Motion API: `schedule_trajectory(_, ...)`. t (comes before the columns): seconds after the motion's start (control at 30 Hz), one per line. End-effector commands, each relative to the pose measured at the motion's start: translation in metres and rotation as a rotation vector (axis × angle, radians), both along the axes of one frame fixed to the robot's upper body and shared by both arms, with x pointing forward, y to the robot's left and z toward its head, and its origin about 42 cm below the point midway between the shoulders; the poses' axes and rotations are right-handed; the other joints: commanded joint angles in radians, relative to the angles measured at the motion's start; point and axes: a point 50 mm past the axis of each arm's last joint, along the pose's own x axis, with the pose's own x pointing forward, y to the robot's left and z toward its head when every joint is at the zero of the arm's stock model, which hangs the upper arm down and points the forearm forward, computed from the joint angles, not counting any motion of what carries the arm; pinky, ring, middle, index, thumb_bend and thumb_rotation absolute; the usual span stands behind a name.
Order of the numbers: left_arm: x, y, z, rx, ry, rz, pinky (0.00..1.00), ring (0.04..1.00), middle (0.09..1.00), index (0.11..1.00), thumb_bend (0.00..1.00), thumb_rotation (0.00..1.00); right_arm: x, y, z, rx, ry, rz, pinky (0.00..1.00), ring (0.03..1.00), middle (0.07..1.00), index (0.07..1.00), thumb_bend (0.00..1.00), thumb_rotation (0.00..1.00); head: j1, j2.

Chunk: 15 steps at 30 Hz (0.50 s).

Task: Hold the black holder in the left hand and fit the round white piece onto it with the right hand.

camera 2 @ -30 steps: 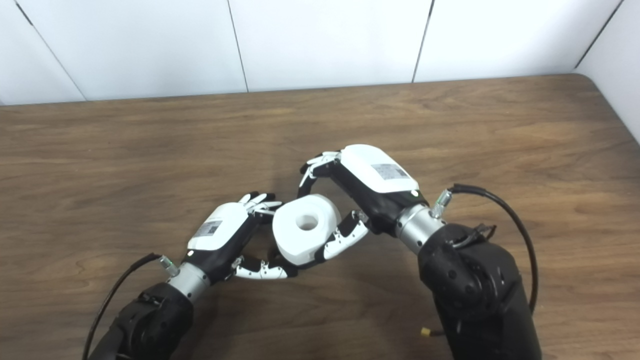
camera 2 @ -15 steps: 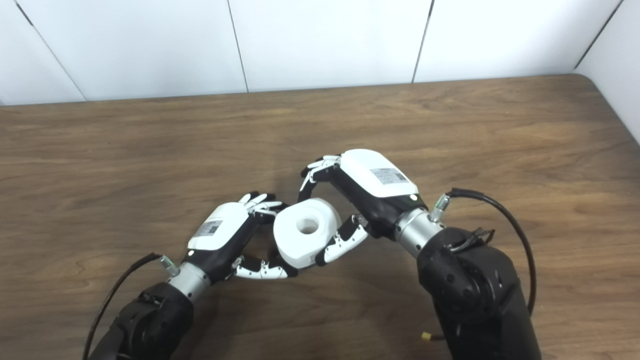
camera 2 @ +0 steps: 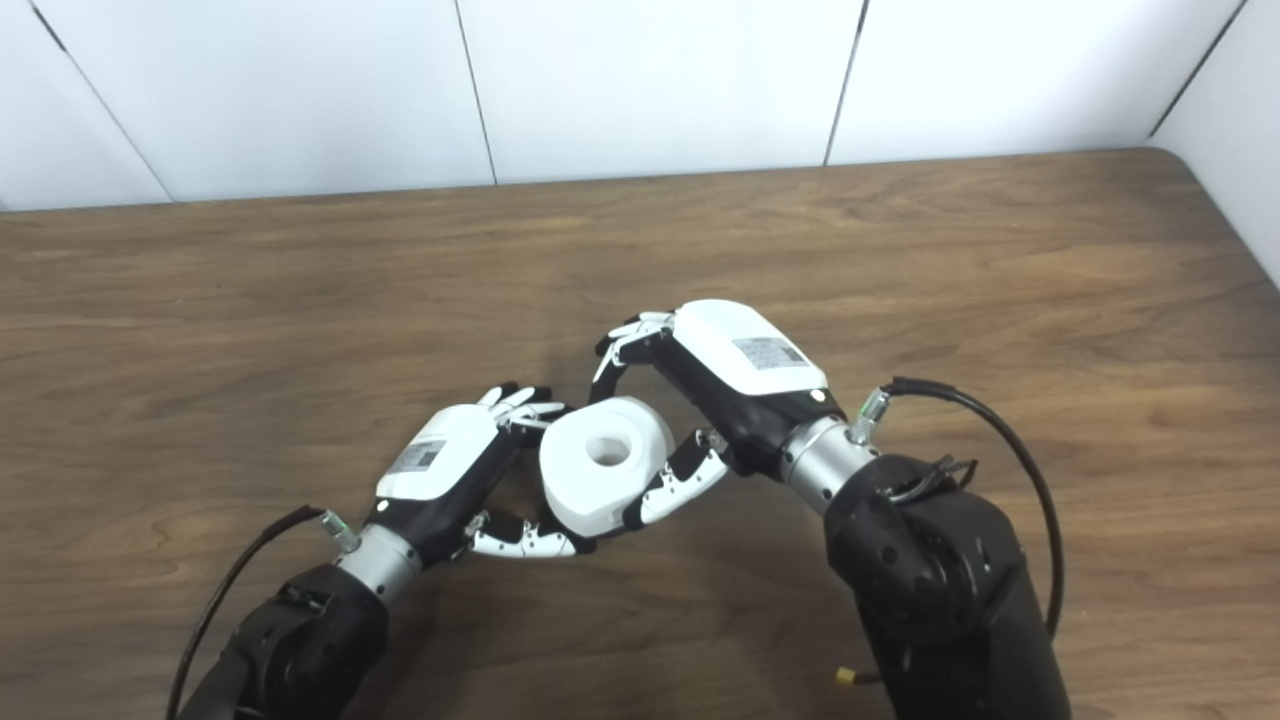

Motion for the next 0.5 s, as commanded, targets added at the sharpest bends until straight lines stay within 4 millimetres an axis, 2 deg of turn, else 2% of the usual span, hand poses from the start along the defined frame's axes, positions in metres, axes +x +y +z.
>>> schedule_trajectory(0.0,-0.0118,0.0083,-0.0375,0.119,0.203,0.016,1.00,0.946,0.823,0.489,0.52,0.05,0.0002,0.0036,0.0096,0.009,-0.072,0.012,0.92,0.887,0.811,0.482,0.52,0.14,0.000,0.000)
schedule_trajectory(0.47,-0.0119,0.0091,-0.0395,0.125,0.204,0.017,1.00,0.945,0.822,0.489,0.52,0.05,0.0001,0.0063,0.0054,-0.005,-0.065,0.017,0.93,0.904,0.818,0.484,0.52,0.14,-0.003,-0.005)
